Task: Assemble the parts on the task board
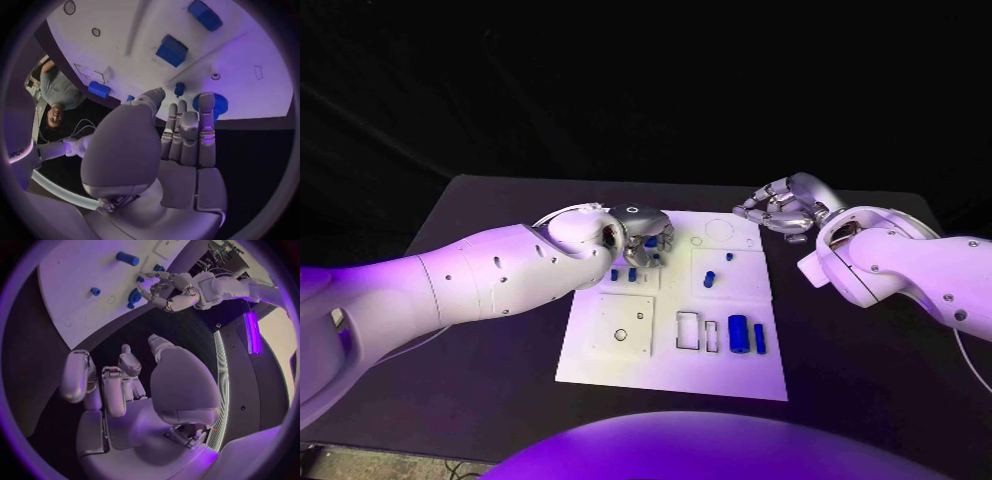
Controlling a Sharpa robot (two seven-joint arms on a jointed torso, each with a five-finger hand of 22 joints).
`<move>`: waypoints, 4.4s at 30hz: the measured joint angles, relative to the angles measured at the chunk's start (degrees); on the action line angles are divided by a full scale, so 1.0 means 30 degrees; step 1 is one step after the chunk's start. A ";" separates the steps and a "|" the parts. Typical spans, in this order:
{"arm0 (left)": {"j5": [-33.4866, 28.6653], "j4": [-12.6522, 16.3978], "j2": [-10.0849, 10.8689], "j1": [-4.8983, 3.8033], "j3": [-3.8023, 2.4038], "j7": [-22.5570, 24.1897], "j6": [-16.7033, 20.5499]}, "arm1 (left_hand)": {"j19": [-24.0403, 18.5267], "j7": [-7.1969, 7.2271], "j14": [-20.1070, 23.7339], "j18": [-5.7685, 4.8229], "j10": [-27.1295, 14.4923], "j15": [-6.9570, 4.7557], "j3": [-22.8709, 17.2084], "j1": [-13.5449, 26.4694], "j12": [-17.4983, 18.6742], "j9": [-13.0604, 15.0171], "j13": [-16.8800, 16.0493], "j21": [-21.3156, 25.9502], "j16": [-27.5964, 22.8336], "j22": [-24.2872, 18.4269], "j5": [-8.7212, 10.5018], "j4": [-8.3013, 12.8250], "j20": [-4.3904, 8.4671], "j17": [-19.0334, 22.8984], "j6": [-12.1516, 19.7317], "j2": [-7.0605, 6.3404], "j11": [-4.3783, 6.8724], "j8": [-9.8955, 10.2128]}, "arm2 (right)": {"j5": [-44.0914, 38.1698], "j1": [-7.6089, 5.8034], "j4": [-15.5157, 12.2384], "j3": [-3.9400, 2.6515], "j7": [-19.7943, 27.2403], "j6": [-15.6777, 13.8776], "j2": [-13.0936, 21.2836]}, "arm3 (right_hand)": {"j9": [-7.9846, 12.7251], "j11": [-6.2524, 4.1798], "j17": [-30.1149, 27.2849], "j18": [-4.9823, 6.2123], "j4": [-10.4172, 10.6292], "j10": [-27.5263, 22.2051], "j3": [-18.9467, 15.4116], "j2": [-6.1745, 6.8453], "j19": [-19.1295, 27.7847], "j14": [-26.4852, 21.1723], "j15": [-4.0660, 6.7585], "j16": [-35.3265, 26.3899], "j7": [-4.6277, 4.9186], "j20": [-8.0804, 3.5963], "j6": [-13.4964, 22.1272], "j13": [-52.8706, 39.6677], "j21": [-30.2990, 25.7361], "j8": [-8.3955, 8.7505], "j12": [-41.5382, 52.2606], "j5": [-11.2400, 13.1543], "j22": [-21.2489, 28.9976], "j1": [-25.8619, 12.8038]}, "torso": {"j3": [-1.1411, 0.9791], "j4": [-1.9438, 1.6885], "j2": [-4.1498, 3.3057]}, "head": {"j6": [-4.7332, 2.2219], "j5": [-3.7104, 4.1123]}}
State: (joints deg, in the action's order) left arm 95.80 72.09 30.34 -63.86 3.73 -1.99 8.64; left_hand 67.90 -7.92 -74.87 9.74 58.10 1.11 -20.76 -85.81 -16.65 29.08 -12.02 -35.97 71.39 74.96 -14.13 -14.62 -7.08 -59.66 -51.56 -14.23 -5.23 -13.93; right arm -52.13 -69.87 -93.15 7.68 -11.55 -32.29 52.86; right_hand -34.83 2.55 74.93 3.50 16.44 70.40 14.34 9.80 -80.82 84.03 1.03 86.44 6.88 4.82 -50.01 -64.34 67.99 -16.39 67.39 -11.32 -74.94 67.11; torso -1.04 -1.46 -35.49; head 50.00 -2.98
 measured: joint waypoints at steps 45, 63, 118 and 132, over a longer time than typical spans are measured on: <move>-0.0118 -0.0218 0.0090 0.0032 -0.0113 -0.0712 -0.0810 | 0.1498 0.0191 -0.2109 -0.0806 0.3614 -0.0405 -0.4490 0.0441 0.1734 -0.0127 0.0317 -0.5894 0.2921 -0.0009 0.1433 0.2879 0.0413 -0.2439 -0.2171 0.0338 0.0553 0.0175 | -0.0155 0.0003 -0.0011 -0.0002 0.0010 -0.0094 -0.0030 | -0.0028 0.0000 -0.0006 0.0000 0.0052 0.0002 0.0050 0.0000 -0.0002 0.0000 0.0000 0.0000 0.0000 0.0001 -0.0001 0.0034 -0.0072 0.0000 -0.0097 0.0003 0.0010 0.0000 | 0.0007 0.0005 0.0016 | 0.0000 -0.0051; -0.1828 0.2502 0.2794 -0.0013 -0.1250 -0.0804 -0.0080 | 0.1495 0.0191 -0.2177 -0.0894 0.3681 -0.0337 -0.4539 0.0766 0.2073 -0.0190 0.0348 -0.5965 0.2919 -0.0012 0.1432 0.3034 0.0412 -0.2301 -0.2169 0.0162 0.0487 0.0258 | -0.0158 0.0035 0.0027 -0.0002 0.0019 -0.0159 0.0013 | -0.0025 0.0000 -0.0007 -0.0001 0.0052 0.0003 0.0050 0.0000 -0.0003 0.0000 0.0000 0.0000 0.0000 0.0001 -0.0001 0.0034 -0.0072 0.0000 -0.0097 0.0004 0.0013 0.0000 | 0.0009 -0.0059 0.0048 | 0.0000 -0.0077; -0.3628 0.0650 0.2357 0.0139 -0.0954 -0.0971 -0.1806 | 0.1391 0.0121 -0.2174 -0.0887 0.3742 -0.0335 -0.4649 0.1014 0.2389 -0.0245 0.0346 -0.5815 0.2916 -0.0017 0.1603 0.3244 0.0313 -0.1988 -0.2094 0.0216 0.0413 0.0445 | -0.0201 0.0065 0.0002 -0.0001 0.0006 -0.0213 0.0034 | -0.0068 0.0000 -0.0007 0.0000 0.0052 0.0003 0.0049 0.0001 -0.0003 -0.0001 0.0000 -0.0072 0.0000 0.0001 -0.0002 0.0058 -0.0181 0.0000 -0.0096 -0.0073 0.0008 0.0000 | 0.0002 -0.0022 0.0011 | 0.0000 -0.0119; -0.3607 0.0594 0.2321 0.0120 -0.0939 -0.1065 -0.2109 | 0.1218 0.0067 -0.2122 -0.0887 0.3920 -0.0283 -0.4593 0.1240 0.2656 -0.0257 0.0239 -0.5815 0.2915 -0.0018 0.1873 0.3404 0.0284 -0.1949 -0.2037 0.0141 0.0447 0.0632 | -0.0215 0.0065 0.0015 -0.0001 0.0004 -0.0213 0.0034 | -0.0096 0.0001 -0.0007 -0.0001 0.0052 0.0003 0.0049 0.0000 -0.0003 0.0000 0.0000 -0.0072 0.0000 0.0001 -0.0002 0.0119 -0.0181 0.0000 -0.0096 -0.0072 0.0012 0.0000 | -0.0002 -0.0027 0.0024 | 0.0000 -0.0119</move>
State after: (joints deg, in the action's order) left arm 84.98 73.88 37.31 -63.50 0.92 -5.19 2.31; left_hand 71.56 -7.72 -81.24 7.08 69.86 0.27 -34.54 -82.09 -8.68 28.31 -11.30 -53.41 80.14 74.91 -8.51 -4.41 -6.23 -65.51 -57.68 -13.81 -3.89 -12.03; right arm -52.77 -69.67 -93.11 7.68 -11.54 -32.92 52.96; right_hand -35.12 2.56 74.90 3.50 16.60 70.41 14.49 9.80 -80.83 84.03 1.03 86.22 6.88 4.82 -50.01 -63.98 67.45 -16.39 67.10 -11.53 -74.91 67.11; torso -1.05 -1.54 -35.41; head 50.00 -3.34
